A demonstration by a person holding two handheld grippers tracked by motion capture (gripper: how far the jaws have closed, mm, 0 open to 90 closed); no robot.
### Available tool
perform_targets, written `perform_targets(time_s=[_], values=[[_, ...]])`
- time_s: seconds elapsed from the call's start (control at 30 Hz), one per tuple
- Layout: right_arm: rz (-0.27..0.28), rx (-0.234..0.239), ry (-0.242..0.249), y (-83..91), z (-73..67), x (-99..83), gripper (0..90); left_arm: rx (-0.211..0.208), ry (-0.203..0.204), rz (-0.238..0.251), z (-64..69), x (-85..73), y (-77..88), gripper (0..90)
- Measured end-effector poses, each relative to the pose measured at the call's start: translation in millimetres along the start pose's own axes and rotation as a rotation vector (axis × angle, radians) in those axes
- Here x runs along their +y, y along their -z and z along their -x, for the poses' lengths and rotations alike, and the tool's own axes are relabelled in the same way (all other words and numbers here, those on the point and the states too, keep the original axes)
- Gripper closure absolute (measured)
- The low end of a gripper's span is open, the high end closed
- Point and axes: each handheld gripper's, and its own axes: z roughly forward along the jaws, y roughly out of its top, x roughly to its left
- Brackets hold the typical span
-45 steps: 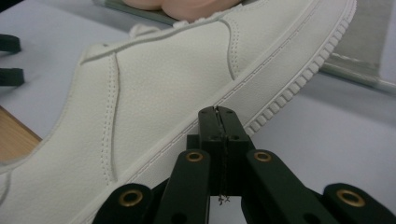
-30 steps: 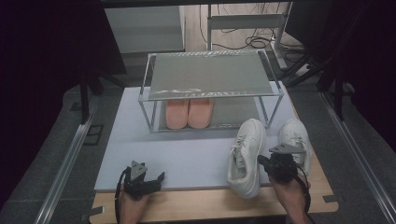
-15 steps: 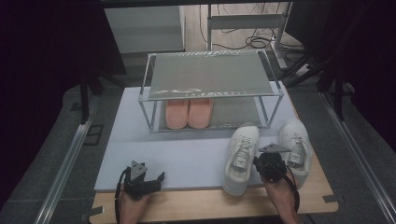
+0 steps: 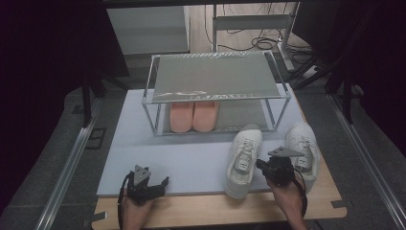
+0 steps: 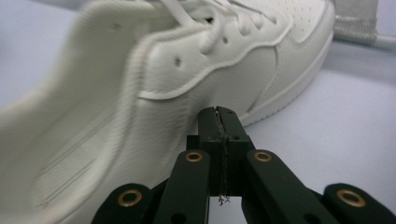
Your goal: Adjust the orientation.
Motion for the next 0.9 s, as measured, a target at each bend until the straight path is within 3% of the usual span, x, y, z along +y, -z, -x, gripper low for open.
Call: perform_targets(time_s=[0.23,0.43,0.67,0.9], values=[[0.029,0.052,0.017,21.2,-5.0,1.7,89.3,0.000,0.000,0.000,0.0,0.0,0.0,11.8],[0.043,0.116,0.049,33.8,-22.0,7.2,89.2,0.000,0.000,0.000,0.0,0.0,0.0,11.8],[0.008,0.178,0.077,20.6,-37.5,5.7,88.9,0.000,0.000,0.000,0.0,0.0,0.0,11.8],[0.001,0.196,0.055,14.8,-31.3,-0.9,89.3,0.000,0.000,0.000,0.0,0.0,0.0,11.8]])
